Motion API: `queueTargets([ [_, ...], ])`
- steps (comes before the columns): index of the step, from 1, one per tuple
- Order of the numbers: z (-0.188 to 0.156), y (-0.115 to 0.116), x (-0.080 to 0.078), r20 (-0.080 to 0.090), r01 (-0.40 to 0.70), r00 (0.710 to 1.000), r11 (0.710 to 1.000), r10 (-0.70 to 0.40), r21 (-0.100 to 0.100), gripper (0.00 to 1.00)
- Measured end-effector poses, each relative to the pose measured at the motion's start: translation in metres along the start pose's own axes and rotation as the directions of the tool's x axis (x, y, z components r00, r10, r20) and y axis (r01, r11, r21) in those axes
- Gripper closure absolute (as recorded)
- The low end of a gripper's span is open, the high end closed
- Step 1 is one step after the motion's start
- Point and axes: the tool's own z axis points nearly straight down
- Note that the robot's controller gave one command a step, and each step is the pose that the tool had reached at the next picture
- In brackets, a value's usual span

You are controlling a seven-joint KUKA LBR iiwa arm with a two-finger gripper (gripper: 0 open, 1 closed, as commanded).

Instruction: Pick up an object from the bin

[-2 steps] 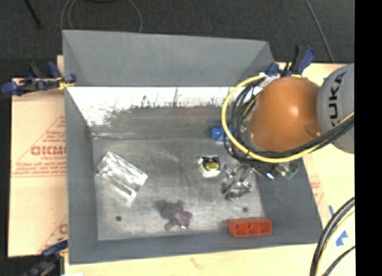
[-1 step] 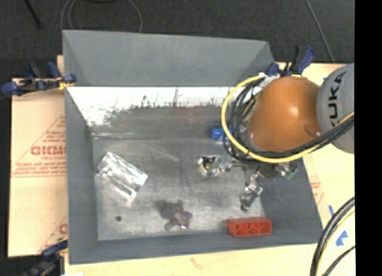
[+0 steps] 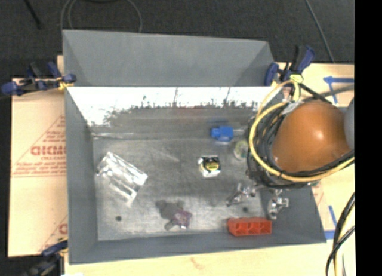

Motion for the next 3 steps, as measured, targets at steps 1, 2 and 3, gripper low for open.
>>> queueTargets([
  [1, 0.018, 0.023, -0.057, 0.014, 0.03, 0.999, 0.999, -0.03, 0.032, 0.0],
  [2, 0.026, 0.032, -0.114, 0.018, -0.084, 0.996, 0.996, 0.084, 0.024, 0.0],
  [3, 0.042, 0.06, -0.177, 0.012, 0.165, 0.986, 0.986, -0.165, 0.026, 0.0],
])
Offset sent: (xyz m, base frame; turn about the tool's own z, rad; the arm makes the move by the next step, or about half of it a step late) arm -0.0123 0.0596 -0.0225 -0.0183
